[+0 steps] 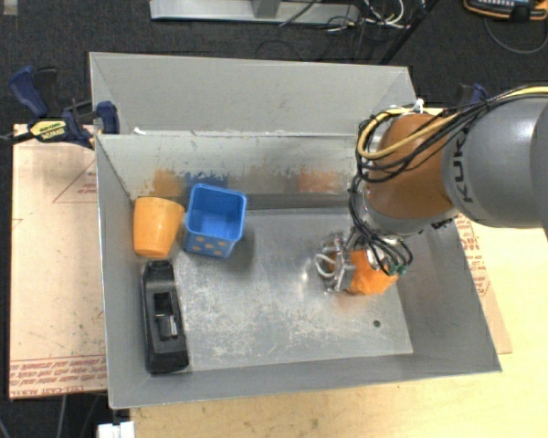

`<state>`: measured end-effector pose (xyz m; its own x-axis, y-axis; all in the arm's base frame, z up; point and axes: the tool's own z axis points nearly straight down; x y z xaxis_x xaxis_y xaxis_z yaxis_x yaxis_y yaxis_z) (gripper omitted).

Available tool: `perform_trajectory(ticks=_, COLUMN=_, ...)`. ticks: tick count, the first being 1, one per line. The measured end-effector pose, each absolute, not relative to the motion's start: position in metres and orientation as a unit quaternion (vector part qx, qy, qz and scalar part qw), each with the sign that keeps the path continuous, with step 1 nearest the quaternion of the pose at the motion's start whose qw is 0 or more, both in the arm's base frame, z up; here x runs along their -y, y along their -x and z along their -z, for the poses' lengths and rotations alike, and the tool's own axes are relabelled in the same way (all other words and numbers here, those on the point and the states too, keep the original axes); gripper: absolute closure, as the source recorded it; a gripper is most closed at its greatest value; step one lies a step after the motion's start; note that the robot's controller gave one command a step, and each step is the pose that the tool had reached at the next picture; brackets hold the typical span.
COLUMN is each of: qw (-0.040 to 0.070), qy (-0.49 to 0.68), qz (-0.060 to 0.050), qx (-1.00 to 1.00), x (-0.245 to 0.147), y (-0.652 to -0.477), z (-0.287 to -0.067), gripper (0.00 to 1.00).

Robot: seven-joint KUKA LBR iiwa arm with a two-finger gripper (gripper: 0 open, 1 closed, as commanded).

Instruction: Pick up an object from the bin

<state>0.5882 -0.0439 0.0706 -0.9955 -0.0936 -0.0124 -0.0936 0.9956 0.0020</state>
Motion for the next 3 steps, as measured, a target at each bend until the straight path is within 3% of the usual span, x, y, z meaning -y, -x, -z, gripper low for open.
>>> perform_trajectory(ticks=3, qw=0.006, qy=0.047, qz=-0.001, qx=-0.999, x=0.044, y=-0.588, z=-0.084, gripper=1.00)
